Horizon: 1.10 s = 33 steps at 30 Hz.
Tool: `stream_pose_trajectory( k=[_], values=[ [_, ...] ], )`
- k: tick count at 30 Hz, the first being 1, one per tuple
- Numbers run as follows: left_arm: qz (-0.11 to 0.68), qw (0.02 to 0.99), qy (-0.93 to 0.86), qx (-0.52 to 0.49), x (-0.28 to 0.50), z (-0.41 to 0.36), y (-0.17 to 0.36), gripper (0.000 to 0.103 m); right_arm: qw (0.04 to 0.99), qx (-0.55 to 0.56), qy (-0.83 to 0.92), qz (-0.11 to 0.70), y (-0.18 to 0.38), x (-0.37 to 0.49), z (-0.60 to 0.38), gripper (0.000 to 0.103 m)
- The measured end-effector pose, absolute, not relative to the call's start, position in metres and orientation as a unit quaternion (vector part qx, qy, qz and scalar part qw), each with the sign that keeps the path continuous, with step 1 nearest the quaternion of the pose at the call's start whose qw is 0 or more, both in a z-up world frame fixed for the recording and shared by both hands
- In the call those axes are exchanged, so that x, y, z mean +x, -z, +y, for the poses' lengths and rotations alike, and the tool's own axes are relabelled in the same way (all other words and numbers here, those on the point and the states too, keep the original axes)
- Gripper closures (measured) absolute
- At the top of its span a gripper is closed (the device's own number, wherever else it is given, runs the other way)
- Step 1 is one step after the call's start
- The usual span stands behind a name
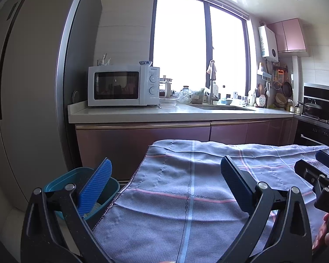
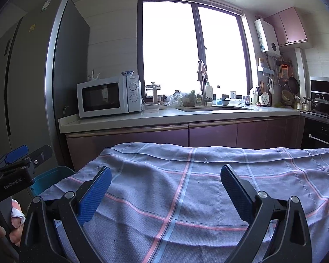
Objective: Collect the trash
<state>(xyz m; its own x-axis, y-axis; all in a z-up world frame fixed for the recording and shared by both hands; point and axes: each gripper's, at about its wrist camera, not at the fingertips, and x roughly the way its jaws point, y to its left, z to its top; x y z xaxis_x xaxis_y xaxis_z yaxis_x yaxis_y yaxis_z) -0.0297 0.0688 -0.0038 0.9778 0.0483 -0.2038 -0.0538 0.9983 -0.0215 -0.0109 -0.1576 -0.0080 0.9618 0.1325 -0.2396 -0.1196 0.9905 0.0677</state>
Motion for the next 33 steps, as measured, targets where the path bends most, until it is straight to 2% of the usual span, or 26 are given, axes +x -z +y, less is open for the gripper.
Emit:
stream_pose_trajectory(
  k=[33],
  values=[
    [0.099,0.995,-0.026,-0.008,-0.0299,0.0660,0.0019,0.005,0.990,0.029,-0.063,0.122,0.0073,-0.0119,-0.1598,0.007]
  ],
)
